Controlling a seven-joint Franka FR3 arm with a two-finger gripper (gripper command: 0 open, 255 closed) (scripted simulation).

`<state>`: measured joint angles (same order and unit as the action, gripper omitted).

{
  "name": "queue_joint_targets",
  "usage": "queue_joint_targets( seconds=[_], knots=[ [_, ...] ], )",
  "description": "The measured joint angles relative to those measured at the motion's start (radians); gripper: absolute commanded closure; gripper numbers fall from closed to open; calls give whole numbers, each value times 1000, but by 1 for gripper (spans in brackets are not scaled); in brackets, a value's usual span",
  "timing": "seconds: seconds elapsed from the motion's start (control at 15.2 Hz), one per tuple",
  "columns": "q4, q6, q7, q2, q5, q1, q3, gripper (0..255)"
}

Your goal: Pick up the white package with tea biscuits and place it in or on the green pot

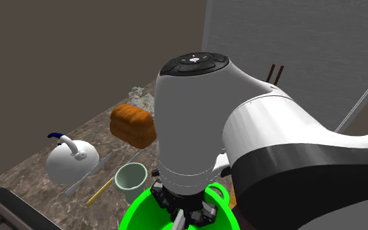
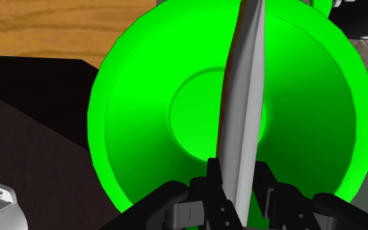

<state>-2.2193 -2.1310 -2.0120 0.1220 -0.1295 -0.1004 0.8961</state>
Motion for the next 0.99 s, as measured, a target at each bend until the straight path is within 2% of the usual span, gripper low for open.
queue_joint_targets(
  seconds=[0.4, 0.86, 0.92, 0.99],
  knots=[
    [-43, -85, -37, -62, 51, 6, 18, 255],
    [-52, -101, -45, -72, 61, 6, 21, 255],
    [-52, -101, -45, -72, 61, 6, 21, 0],
    [-52, -101, -45, -72, 61, 6, 21, 0]
  ],
)
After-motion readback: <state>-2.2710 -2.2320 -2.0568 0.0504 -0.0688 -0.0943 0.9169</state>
